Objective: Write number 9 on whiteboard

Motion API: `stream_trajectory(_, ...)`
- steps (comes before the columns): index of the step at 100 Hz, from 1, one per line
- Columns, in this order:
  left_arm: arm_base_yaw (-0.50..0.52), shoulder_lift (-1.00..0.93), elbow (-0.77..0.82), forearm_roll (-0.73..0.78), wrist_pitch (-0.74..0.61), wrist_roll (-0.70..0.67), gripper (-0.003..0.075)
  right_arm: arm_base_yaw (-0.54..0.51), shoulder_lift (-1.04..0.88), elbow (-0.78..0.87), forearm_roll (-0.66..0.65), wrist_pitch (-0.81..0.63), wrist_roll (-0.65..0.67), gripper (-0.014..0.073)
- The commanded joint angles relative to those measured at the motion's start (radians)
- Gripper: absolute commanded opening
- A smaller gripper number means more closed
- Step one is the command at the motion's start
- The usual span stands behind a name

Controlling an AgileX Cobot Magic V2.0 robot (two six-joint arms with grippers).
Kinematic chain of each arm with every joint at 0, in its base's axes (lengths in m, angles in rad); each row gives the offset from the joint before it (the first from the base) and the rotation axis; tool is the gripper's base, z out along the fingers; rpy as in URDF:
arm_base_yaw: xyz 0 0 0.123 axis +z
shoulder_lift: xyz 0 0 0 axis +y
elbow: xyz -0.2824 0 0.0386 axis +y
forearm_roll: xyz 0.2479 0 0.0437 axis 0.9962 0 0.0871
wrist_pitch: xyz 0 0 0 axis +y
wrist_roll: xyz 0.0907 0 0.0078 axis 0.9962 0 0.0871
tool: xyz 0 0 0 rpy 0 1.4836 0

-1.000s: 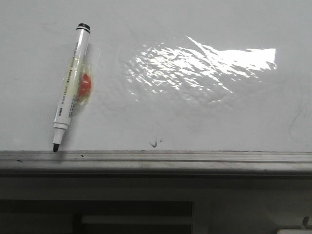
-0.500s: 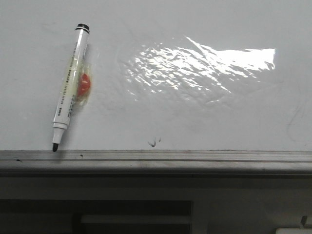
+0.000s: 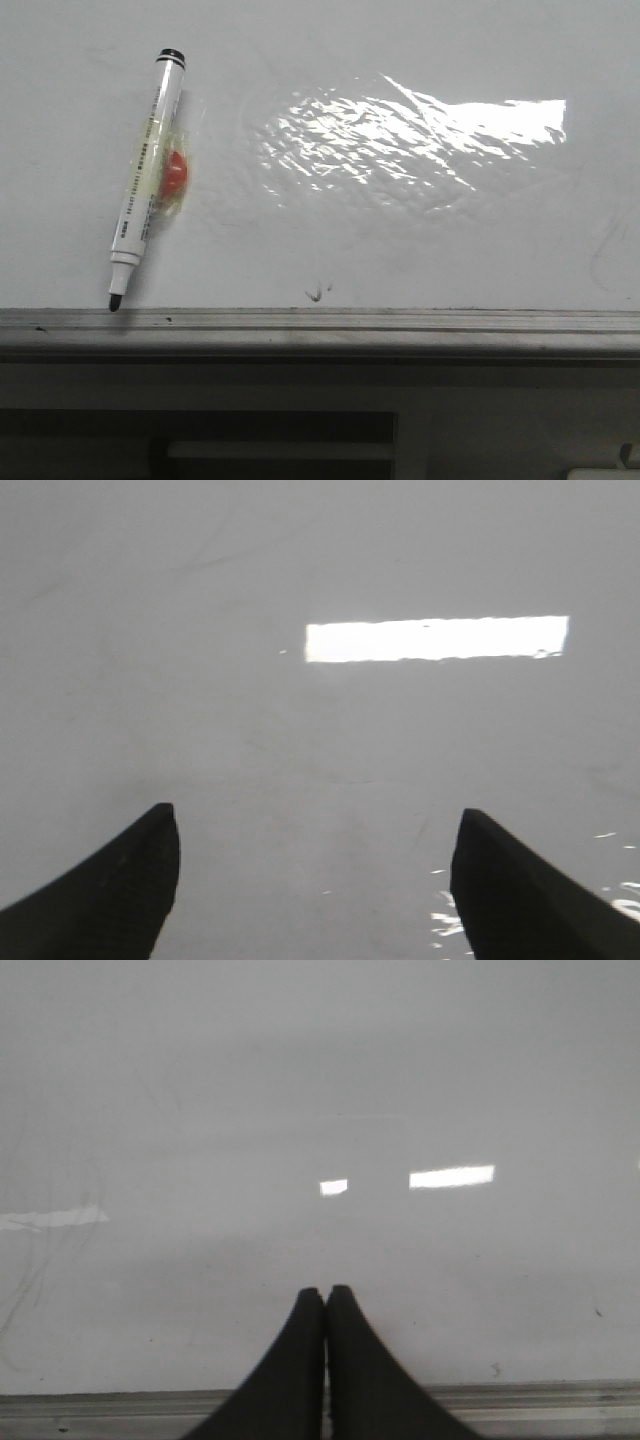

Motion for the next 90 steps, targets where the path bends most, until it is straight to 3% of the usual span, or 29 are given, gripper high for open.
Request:
stream_trajectory(1,-0.095,0.043,-0.025,-0.010,-0.121,0.001,0.0514,0.001,0.016,-0.033,-0.001,-0.070,-0.002,-0.0061)
stream_trajectory(28,-0.490,0.229,-0.025,-0.027,-0.148,0.001,0.0513,0.001,0.016,-0.033,-0.001,-0.072,-0.002,-0.0061)
stream_trajectory(40,-0.607,0.333,-0.025,-0.027,-0.221,0.001,0.0512,0.001,0.016,-0.033,-0.001,-0.072,-0.002,-0.0061)
stream_trajectory(62,-0.664,0.547,-0.025,-0.213,-0.389,0.001,0.0510,0.001,0.016,-0.033,-0.001,-0.072,-0.002,-0.0061)
stream_trajectory(90,-0.664,0.695,-0.025,-0.215,-0.419,-0.018,0.0510,0.001,0.016,-0.033,-0.001,-0.072,-0.002,-0.0061)
